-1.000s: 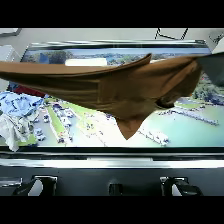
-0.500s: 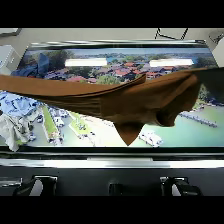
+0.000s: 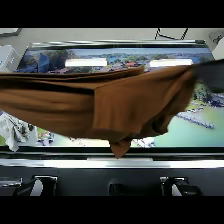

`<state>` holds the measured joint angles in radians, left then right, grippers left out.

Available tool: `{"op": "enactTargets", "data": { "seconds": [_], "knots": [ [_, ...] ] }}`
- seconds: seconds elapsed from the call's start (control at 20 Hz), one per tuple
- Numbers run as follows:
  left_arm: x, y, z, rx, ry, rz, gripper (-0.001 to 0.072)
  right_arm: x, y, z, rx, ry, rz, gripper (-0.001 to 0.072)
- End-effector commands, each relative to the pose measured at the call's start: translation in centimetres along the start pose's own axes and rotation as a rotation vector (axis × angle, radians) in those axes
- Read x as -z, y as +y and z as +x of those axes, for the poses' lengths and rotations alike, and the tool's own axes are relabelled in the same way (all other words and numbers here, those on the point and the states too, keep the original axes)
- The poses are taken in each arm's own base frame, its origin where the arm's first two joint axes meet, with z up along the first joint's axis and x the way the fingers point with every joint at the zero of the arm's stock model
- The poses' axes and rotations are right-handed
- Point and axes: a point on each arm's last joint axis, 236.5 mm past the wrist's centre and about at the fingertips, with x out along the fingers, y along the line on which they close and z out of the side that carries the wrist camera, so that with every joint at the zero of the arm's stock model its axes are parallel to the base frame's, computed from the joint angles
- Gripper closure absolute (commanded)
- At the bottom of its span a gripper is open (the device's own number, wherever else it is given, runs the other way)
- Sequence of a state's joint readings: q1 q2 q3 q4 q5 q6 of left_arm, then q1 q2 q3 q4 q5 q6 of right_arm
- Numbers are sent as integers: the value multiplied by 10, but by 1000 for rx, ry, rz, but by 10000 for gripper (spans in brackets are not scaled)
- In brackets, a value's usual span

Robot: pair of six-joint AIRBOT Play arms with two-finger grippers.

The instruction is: Fold the clothes and pants, and hang the long-sleeved shirts on hangers.

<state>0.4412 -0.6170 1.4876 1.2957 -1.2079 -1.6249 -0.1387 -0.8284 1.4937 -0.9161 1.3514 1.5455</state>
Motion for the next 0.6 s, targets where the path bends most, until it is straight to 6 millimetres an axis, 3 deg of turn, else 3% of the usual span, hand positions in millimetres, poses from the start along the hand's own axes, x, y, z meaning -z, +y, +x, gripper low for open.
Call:
{"op": "enactTargets", "data": {
  "seconds": [0.0,0.15,0.3,0.4,0.45,0.55],
  "knots": [
    [140,5,98,111,410,-158,688,59,-65,100,-40,326,201,680],
    [234,9,175,135,619,-364,687,58,-105,195,-147,313,475,679],
    [291,-6,218,174,808,-523,687,79,-121,256,-270,377,747,679],
    [309,-24,237,257,854,-528,687,101,-129,279,-267,425,799,679],
    [307,-30,245,290,845,-515,687,104,-130,286,-264,420,778,679],
    [283,-32,256,341,752,-414,687,92,-128,286,-285,364,667,679]
  ]
}}
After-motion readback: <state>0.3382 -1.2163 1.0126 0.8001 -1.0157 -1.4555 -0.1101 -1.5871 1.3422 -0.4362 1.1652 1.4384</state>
